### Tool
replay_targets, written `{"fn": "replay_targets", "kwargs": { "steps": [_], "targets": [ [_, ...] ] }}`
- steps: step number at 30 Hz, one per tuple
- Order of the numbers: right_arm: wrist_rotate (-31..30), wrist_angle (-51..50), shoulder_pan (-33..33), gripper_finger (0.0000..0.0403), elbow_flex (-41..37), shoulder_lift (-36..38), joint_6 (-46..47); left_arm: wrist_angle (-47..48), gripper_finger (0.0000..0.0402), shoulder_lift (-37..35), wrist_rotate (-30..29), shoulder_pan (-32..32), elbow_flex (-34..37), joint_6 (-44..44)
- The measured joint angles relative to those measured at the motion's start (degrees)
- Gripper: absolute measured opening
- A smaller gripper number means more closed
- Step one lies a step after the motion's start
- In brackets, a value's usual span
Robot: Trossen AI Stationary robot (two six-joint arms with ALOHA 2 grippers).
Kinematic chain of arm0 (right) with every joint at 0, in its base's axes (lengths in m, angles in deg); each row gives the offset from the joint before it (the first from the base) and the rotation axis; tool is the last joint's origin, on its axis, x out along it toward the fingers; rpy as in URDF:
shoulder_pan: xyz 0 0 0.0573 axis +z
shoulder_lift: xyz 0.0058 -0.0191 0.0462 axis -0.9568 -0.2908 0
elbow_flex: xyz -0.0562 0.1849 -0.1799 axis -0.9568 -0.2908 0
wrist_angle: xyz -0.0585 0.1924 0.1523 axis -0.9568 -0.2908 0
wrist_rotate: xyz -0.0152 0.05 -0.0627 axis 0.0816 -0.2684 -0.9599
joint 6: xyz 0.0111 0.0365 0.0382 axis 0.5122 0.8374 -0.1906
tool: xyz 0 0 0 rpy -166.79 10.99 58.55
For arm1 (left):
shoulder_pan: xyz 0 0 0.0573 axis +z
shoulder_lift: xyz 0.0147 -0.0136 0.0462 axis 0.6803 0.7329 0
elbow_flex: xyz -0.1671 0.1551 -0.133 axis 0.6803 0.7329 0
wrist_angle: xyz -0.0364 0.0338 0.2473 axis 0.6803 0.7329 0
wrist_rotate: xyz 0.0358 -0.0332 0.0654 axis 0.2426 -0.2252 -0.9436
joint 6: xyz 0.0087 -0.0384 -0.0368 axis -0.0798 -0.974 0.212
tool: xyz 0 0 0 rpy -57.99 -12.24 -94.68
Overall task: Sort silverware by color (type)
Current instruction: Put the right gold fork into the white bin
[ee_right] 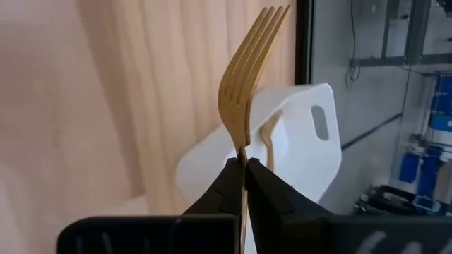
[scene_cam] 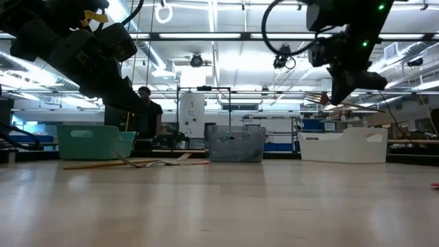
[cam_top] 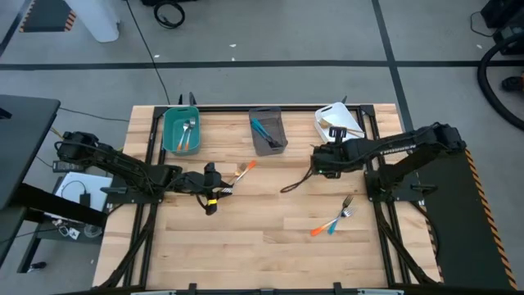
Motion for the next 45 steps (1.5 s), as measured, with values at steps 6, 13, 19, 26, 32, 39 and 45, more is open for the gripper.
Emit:
{"fn": "replay_targets", "kwargs": {
  "steps": [6, 13, 19, 26, 32, 39, 45],
  "targets": [
    [-1.2, -0.1, -6.0, 0.0014, 0.0, -0.3, -5.2, 0.2, 0.013, 0.0, 0.0, 0.0, 0.0, 0.0],
    [0.1, -0.1, -13.2, 0.0014, 0.0, -0.3, -9.8, 0.3, 0.013, 0.0, 0.0, 0.0, 0.0, 0.0],
    [1.7, 0.8, -18.3, 0.0016, 0.0, -2.8, -11.9, 0.3, 0.013, 0.0, 0.0, 0.0, 0.0, 0.1],
    [0.4, 1.6, -21.9, 0.0018, 0.0, -9.6, -15.0, 0.7, 0.013, 0.0, 0.0, 0.0, 0.0, 0.0],
    [2.2, 1.8, -24.6, 0.0018, 0.0, -11.5, -17.4, 1.2, 0.013, 0.0, 0.0, 0.0, 0.0, 0.0],
    [4.0, 2.4, -28.5, 0.0018, 0.0, -11.2, -16.9, 1.2, 0.013, 0.0, 0.0, 0.0, 0.0, 0.1],
    [4.9, 5.4, -31.4, 0.0018, 0.0, -11.5, -18.3, 1.2, 0.013, 0.0, 0.0, 0.1, 0.0, 0.2]
  ]
}}
